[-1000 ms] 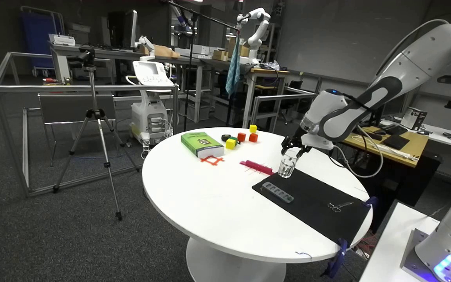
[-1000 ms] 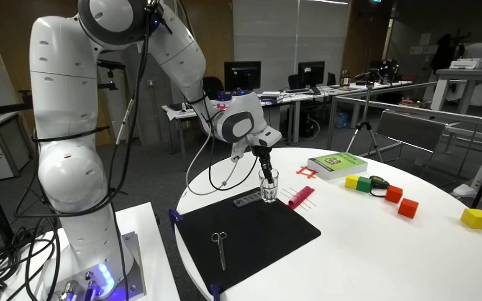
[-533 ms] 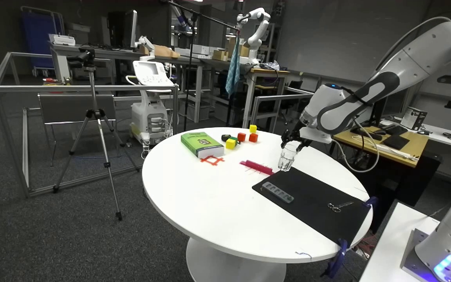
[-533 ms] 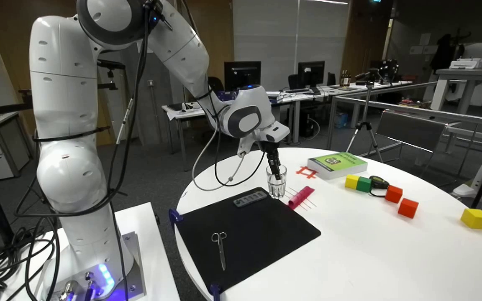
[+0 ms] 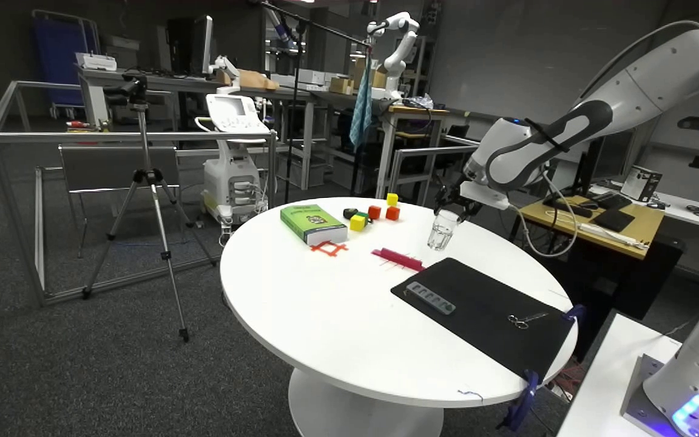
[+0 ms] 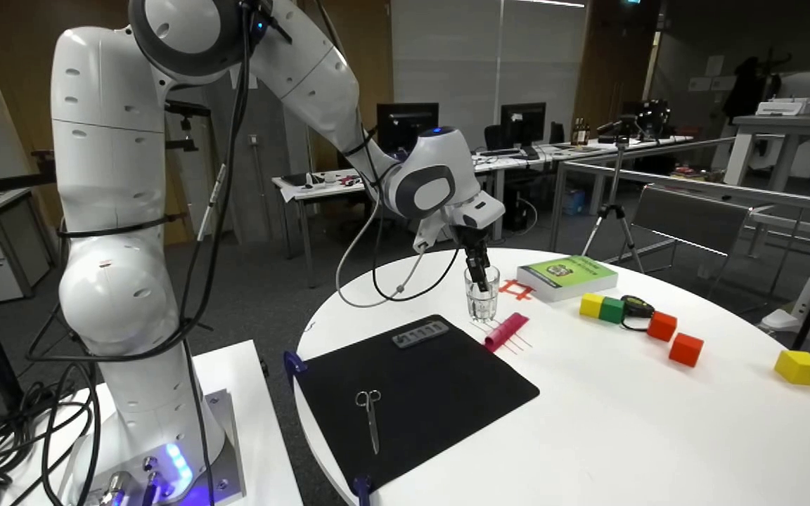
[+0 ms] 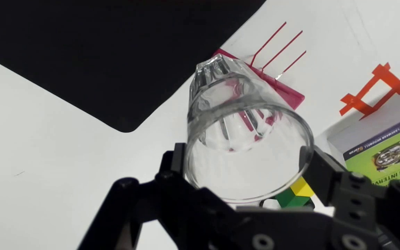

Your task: Remove the scissors from the cup, then move the cup to the right

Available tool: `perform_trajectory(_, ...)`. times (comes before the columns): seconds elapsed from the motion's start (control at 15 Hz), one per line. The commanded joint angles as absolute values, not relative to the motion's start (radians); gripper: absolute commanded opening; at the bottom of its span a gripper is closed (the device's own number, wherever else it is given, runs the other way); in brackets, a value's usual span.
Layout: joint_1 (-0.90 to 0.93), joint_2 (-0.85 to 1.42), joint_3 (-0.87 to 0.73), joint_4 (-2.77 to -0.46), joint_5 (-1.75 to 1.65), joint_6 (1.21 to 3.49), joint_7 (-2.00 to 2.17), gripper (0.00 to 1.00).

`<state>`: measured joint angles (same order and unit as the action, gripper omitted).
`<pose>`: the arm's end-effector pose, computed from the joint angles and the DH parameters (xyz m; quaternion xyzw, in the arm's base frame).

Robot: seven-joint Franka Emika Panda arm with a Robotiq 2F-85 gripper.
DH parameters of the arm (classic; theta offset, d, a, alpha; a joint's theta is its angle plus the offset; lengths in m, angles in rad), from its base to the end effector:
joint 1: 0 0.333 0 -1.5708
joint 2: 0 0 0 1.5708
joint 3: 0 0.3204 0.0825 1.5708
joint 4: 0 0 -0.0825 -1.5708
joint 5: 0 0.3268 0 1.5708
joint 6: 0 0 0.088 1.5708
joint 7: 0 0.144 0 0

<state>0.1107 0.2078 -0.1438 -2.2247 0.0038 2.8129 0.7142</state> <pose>0.5572 -0.0168 0.3353 -0.9149 0.3559 -0.1836 0.0510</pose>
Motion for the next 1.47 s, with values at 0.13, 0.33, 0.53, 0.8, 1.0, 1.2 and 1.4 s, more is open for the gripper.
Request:
perform_trajectory(0.13, 0.06, 0.238, -0.133, -2.16, 0.047, 2.767, 0.684, 0.61)
perform_trajectory(0.33, 0.037, 0.262, -0.142, -2.133, 0.055, 2.759, 0.678, 0.61)
perform_trajectory(0.53, 0.01, 0.281, -0.149, -2.104, 0.067, 2.742, 0.669, 0.61)
perform_trajectory(0.8, -0.028, 0.314, -0.156, -2.061, 0.094, 2.716, 0.638, 0.61)
perform_trajectory(1.0, -0.047, 0.347, -0.169, -2.035, 0.093, 2.699, 0.626, 0.61)
perform_trajectory(1.2, -0.054, 0.378, -0.188, -2.02, 0.083, 2.704, 0.621, 0.61)
perform_trajectory(1.4, -0.049, 0.413, -0.219, -2.011, 0.062, 2.722, 0.625, 0.61)
